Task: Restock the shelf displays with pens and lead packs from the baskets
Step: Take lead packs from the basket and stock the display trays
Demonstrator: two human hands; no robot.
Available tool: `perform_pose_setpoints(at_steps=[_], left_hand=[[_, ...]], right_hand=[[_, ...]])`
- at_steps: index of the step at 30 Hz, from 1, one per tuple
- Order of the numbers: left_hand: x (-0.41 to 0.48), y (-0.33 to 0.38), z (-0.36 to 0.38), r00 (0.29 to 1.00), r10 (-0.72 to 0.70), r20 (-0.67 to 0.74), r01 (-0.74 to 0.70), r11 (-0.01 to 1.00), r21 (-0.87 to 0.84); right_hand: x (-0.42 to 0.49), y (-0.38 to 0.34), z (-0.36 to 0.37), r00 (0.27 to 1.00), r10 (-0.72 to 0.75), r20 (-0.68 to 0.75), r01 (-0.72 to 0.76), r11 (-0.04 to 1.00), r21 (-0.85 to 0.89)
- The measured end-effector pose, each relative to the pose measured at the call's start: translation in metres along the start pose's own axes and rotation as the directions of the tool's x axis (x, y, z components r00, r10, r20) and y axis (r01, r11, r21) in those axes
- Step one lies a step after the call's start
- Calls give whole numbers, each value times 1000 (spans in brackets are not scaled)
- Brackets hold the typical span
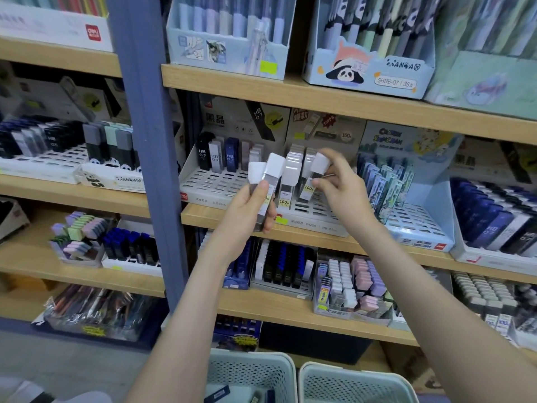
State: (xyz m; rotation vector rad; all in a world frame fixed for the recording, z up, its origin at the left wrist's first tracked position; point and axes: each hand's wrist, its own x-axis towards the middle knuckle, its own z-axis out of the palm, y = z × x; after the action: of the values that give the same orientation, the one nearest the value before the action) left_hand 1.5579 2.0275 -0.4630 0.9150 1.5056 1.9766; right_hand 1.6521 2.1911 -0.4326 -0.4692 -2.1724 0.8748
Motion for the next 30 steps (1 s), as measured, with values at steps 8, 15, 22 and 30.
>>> perform_pose_setpoints(at_steps=[8,15,22,30], left_hand=[[-3,-2,4,1000,-5,16,5,1000,10],[-4,-2,6,999,-40,13,40,999,-8],[-8,-3,10,986,-73,148,75,997,-8],[-10,3,15,959,-107,264,135,987,-91]], right_hand=[[1,5,9,987,-161,14,156,925,-346],[-3,7,8,988,-147,52,154,870,-469],[-28,-34,8,996,33,88,-43,993,113],[-29,-36,4,968,128,217,-218,856,469]])
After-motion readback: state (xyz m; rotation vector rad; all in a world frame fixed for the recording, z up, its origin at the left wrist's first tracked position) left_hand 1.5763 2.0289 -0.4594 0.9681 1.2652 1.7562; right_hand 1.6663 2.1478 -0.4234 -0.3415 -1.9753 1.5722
